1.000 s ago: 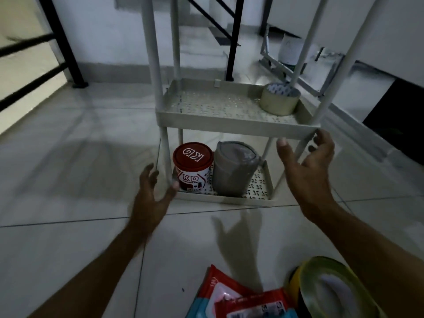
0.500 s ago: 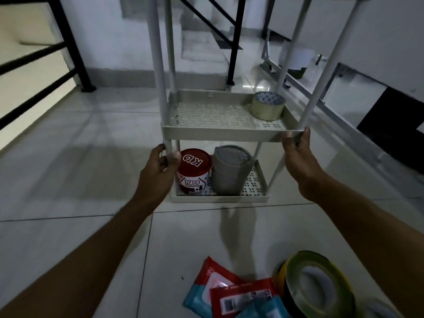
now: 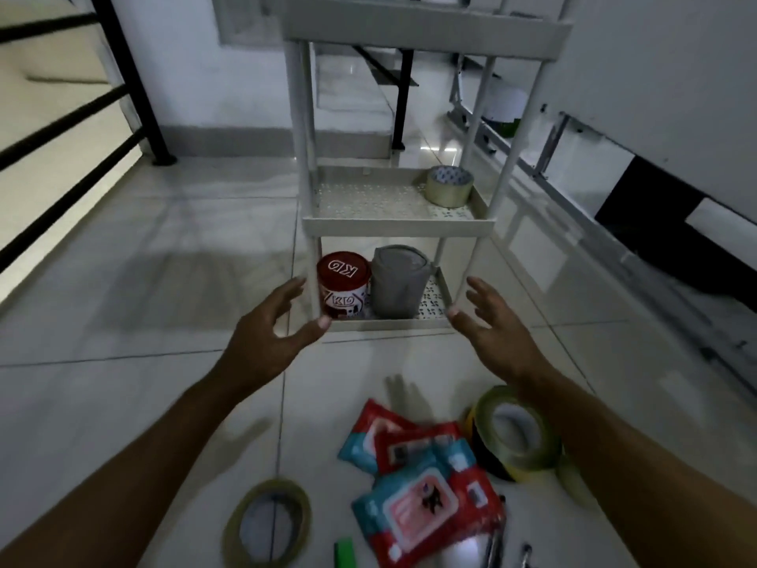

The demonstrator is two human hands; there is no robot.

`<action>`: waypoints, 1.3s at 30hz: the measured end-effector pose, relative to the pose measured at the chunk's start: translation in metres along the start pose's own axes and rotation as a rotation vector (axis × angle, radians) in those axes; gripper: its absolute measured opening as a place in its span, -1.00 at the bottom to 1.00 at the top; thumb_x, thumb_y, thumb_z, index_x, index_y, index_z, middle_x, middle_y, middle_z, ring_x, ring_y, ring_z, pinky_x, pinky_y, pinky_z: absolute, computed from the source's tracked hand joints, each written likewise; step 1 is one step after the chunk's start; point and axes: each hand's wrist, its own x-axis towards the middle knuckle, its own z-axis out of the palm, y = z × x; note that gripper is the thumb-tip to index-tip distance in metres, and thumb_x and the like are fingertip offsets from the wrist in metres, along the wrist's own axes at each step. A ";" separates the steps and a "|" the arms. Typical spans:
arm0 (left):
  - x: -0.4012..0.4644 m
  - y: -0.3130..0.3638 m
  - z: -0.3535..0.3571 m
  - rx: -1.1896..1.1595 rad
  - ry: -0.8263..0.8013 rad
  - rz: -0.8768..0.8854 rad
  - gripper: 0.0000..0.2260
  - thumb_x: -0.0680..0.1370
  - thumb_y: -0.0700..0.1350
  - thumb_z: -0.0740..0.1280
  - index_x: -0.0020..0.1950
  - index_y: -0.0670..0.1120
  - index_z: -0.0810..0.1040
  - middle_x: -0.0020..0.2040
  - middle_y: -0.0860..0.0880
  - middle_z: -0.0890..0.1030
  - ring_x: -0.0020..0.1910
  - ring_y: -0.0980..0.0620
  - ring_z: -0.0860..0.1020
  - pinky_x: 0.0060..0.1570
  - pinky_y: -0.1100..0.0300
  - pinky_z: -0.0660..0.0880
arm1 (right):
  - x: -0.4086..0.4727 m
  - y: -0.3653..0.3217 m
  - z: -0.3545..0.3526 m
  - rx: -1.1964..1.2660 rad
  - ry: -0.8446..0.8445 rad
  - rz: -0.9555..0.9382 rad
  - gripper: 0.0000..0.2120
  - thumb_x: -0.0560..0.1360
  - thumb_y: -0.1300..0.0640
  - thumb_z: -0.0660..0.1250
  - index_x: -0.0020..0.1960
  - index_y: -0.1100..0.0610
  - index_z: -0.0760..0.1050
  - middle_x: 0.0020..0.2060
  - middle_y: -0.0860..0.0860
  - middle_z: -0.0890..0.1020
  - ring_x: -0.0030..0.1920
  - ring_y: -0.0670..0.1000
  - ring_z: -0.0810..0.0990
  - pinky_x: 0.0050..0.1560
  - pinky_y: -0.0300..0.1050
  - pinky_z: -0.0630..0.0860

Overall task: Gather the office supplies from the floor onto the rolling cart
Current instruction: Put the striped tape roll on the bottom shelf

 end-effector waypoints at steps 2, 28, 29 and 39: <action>-0.030 0.008 -0.021 0.081 -0.029 0.031 -0.35 0.41 0.23 0.39 0.45 0.17 0.29 0.44 0.14 0.37 0.36 0.10 0.38 0.22 0.20 0.32 | -0.037 -0.009 0.006 -0.013 0.001 -0.006 -0.38 0.49 -0.17 0.35 0.47 -0.22 0.19 0.44 -0.14 0.35 0.33 -0.11 0.35 0.24 -0.09 0.35; -0.205 0.046 -0.020 0.147 -0.313 0.191 -0.32 0.42 0.24 0.34 0.49 0.11 0.24 0.44 0.04 0.38 0.39 0.02 0.37 0.24 0.11 0.34 | -0.282 -0.015 -0.095 -0.553 -0.034 0.278 -0.32 0.48 -0.03 0.41 0.50 -0.11 0.18 0.40 0.05 0.42 0.29 0.05 0.43 0.09 -0.15 0.38; -0.203 0.046 -0.019 0.148 -0.320 0.189 -0.31 0.41 0.25 0.34 0.49 0.12 0.22 0.44 0.03 0.38 0.39 0.01 0.37 0.23 0.11 0.34 | -0.280 -0.016 -0.098 -0.566 -0.028 0.264 -0.33 0.49 -0.02 0.40 0.50 -0.10 0.18 0.40 0.05 0.42 0.29 0.05 0.44 0.07 -0.16 0.37; -0.155 0.057 0.018 0.257 -0.405 0.163 -0.24 0.37 0.33 0.30 0.51 0.16 0.14 0.45 0.03 0.36 0.39 0.03 0.35 0.28 0.07 0.33 | -0.220 0.051 -0.063 -0.674 -0.043 0.123 -0.29 0.45 0.00 0.43 0.50 -0.01 0.18 0.32 0.11 0.47 0.28 0.09 0.44 0.24 -0.10 0.38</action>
